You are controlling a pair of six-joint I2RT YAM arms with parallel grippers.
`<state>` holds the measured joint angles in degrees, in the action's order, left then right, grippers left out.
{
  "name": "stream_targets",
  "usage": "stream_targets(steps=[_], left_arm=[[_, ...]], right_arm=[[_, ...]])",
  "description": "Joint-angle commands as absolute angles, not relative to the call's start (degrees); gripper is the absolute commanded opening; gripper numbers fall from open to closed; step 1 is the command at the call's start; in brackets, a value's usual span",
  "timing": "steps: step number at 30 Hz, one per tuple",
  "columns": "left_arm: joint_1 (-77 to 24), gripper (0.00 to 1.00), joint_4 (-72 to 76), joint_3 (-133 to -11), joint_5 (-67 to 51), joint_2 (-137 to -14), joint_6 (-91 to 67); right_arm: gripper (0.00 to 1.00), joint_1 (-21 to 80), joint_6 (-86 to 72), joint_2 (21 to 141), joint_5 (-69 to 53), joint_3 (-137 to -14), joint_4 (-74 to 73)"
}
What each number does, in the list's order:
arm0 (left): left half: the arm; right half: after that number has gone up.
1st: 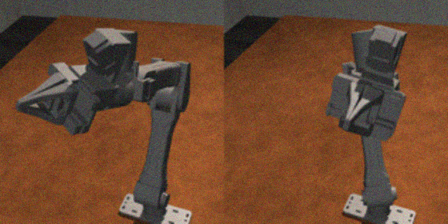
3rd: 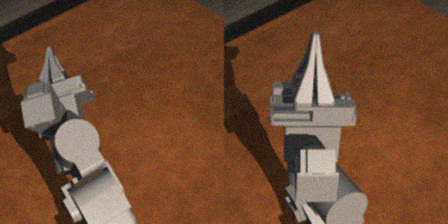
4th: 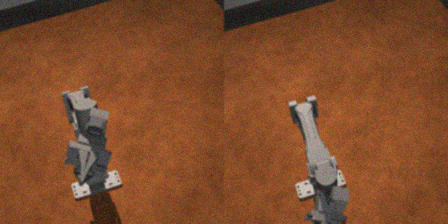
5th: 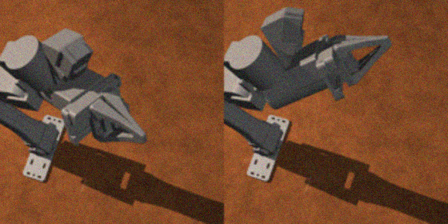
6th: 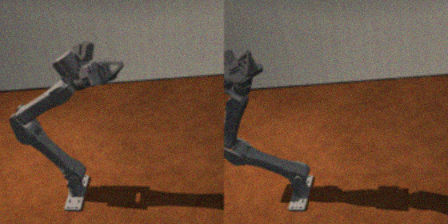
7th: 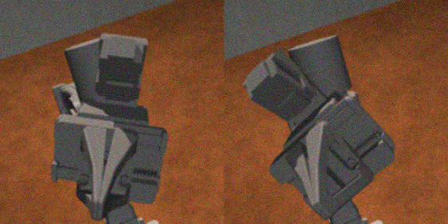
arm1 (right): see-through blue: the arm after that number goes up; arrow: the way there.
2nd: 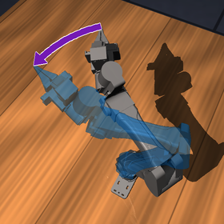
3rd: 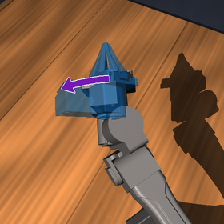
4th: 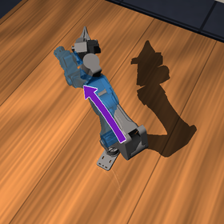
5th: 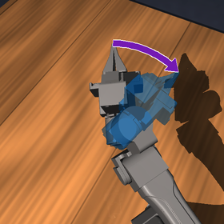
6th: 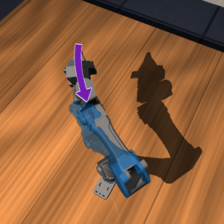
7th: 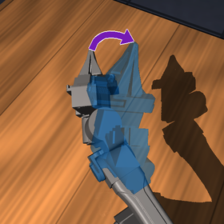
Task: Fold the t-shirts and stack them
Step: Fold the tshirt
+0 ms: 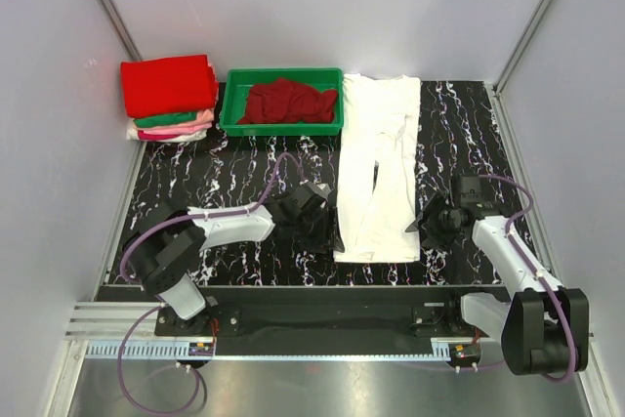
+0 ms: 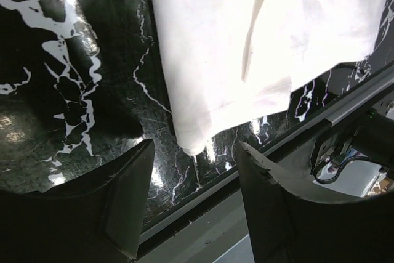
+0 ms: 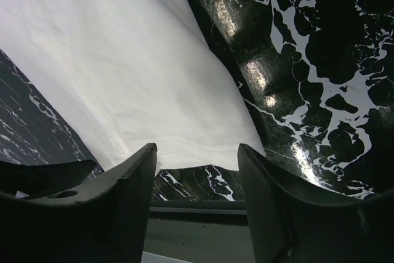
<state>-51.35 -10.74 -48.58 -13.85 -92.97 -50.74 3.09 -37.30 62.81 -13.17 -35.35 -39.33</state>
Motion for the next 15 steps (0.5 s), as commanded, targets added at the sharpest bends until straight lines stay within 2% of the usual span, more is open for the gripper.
stream_targets(steps=[1,8,15], left_arm=[[-51.85,0.6,-7.74,-47.55,-11.69,-91.32,-52.29],[-52.47,0.58,-7.21,-46.23,-10.28,-90.35,-53.08],[-52.82,0.55,-5.01,-47.02,-10.37,-92.81,-54.23]], right_arm=[[0.61,3.95,-41.74,60.91,-13.01,-33.23,-37.18],[0.58,4.13,-47.54,55.65,-7.83,-28.57,-39.11],[0.58,4.13,-48.08,56.95,-6.33,-28.74,-39.64]])
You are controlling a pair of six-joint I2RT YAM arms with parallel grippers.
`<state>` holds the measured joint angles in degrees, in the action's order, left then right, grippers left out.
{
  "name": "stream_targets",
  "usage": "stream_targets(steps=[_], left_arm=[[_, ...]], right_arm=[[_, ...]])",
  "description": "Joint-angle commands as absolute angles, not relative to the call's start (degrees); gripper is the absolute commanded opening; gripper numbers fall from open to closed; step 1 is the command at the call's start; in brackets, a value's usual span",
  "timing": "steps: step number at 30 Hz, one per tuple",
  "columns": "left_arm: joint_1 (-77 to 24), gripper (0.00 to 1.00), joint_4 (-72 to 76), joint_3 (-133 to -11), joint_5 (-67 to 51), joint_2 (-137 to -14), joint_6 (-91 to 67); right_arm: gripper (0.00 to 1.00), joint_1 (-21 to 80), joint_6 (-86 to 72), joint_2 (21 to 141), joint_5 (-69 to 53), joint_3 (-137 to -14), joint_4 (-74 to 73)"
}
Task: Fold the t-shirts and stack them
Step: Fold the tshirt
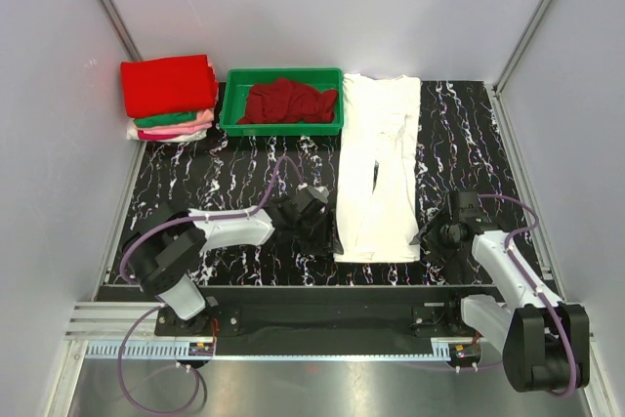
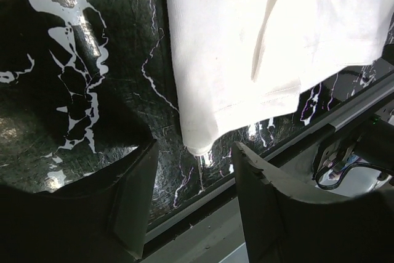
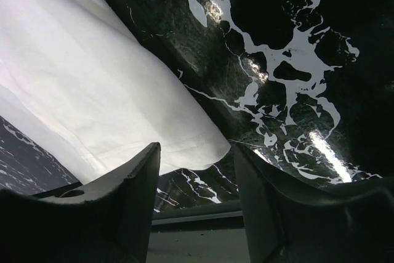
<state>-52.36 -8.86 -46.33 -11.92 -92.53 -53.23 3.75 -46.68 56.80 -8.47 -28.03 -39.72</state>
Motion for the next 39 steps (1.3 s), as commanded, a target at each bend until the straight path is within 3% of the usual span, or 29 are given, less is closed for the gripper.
stream_targets(steps=[1,5,13,16,18,21,23,31,39], left_arm=[[-53.0,0.55,-5.18,-47.11,-10.02,-93.51,-54.4],[-53.09,0.55,-5.01,-47.2,-9.84,-94.65,-55.19],[-53.09,0.54,-3.78,-47.11,-10.02,-95.45,-55.37],[-53.09,0.54,-2.9,-46.58,-10.28,-95.97,-55.28],[-53.09,0.54,-2.73,-46.58,-10.2,-96.33,-54.93],[-53.09,0.53,-2.29,-46.67,-10.11,-97.03,-54.84],[-53.09,0.47,-1.94,-46.93,-9.93,-97.91,-54.67],[-53.7,0.0,-0.35,-46.76,-12.04,-98.62,-55.19],[-58.62,0.0,-9.83,-49.48,-10.02,-92.12,-56.51]], right_arm=[[0.58,4.13,-48.16,56.95,-6.33,-28.74,-39.46],[0.5,4.48,-47.2,59.75,-5.98,-29.79,-39.81],[0.27,7.29,-45.79,67.23,-3.87,-33.84,-40.61],[0.15,7.38,-44.91,68.73,-3.69,-34.37,-40.08],[0.0,7.47,-44.47,69.26,-3.6,-34.63,-40.17],[0.0,7.82,-44.73,68.56,-3.52,-34.28,-40.17],[0.0,7.82,-45.09,67.86,-3.6,-34.1,-39.99],[0.0,7.82,-46.32,62.42,-5.45,-34.1,-42.88],[0.0,7.82,-50.62,48.09,-9.31,-36.12,-54.3]])
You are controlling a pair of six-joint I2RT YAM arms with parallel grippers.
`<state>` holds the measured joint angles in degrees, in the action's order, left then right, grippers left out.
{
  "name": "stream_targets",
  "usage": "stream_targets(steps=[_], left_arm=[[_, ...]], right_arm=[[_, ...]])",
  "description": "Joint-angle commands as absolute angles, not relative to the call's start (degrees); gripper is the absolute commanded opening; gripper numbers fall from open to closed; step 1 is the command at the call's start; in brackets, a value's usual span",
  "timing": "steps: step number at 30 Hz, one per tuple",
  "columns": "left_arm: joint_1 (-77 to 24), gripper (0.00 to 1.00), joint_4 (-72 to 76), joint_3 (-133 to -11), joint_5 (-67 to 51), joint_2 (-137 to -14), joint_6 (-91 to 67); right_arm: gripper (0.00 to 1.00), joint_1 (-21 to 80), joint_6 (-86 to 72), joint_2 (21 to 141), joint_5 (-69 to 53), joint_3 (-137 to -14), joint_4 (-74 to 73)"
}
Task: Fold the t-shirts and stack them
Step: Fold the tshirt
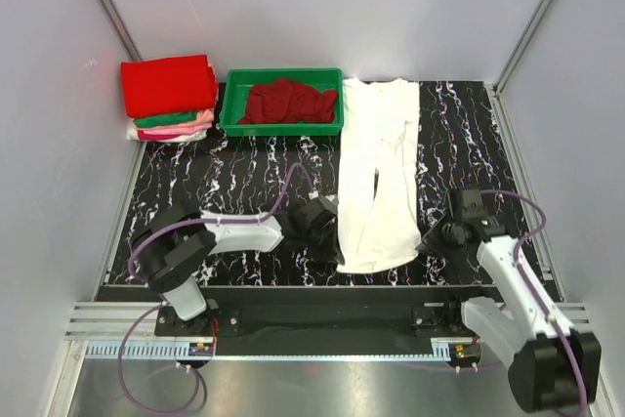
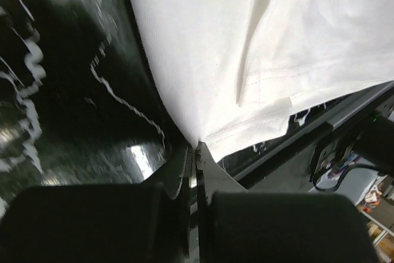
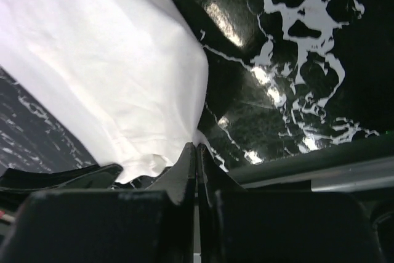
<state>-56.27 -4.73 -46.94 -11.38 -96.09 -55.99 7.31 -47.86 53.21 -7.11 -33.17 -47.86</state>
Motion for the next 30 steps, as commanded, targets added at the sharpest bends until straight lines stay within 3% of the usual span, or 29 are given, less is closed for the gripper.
stream_targets(steps=[1,6,12,30], left_arm=[[-60.02,0.0,-10.45,-49.4,-9.76,-90.28,-56.95],[-63.45,0.0,-15.8,-48.6,-8.71,-82.03,-59.06],[-61.71,0.01,-25.38,-54.22,-7.29,-77.96,-55.2],[-40.35,0.01,-39.09,-87.7,-23.82,-108.87,-36.3]], right_arm=[[0.0,7.91,-50.89,44.94,-9.32,-36.56,-57.54],[0.0,7.82,-51.5,37.46,-10.28,-42.17,-66.95],[0.0,7.82,-51.33,39.89,-9.67,-46.49,-65.13],[0.0,7.82,-42.1,72.23,-0.26,-64.86,-45.1]])
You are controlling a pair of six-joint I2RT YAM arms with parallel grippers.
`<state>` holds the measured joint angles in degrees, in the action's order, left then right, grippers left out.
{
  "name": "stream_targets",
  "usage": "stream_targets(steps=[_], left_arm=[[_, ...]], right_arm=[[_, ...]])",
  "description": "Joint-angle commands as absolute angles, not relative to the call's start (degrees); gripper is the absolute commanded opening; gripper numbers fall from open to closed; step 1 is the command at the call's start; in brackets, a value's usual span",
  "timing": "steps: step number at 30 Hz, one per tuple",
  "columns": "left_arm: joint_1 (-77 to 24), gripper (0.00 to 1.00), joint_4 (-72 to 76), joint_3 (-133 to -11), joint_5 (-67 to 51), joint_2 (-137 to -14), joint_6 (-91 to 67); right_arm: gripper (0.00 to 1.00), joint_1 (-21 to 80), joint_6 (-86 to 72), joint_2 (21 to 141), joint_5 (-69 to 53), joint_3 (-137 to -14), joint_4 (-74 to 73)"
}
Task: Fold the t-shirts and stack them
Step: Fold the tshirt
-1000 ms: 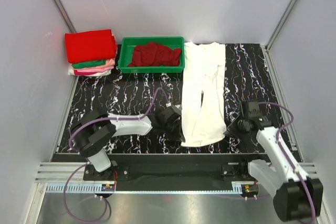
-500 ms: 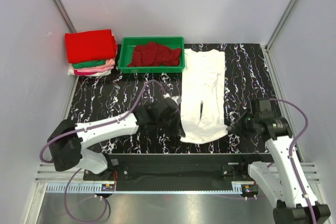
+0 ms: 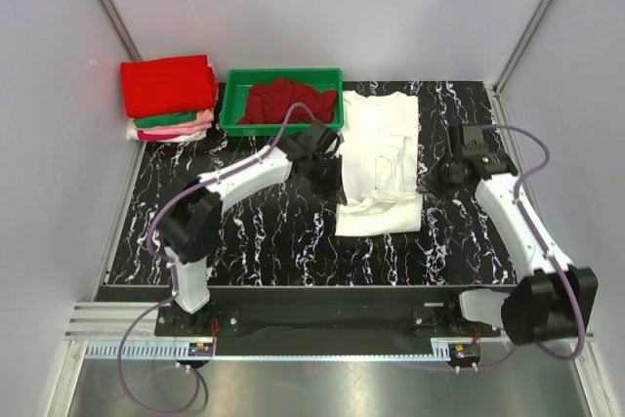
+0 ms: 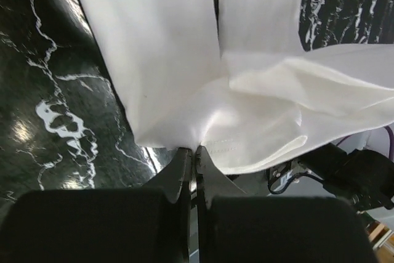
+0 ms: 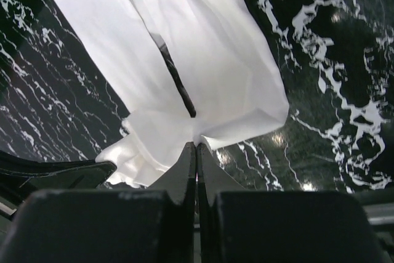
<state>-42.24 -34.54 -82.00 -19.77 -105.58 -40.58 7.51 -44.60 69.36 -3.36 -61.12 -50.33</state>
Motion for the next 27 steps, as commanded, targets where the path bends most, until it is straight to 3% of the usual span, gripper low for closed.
stream_targets(steps=[1,27], left_arm=[[-39.82,0.01,-39.81,-90.5,-24.17,-109.85,-35.86],[-30.15,0.11,-50.45,-124.19,-34.62,-138.6,-30.76]], right_arm=[[0.0,7.82,-41.58,74.77,-0.18,-65.56,-44.48],[0.0,5.71,-42.19,104.66,5.8,-78.92,-38.76]])
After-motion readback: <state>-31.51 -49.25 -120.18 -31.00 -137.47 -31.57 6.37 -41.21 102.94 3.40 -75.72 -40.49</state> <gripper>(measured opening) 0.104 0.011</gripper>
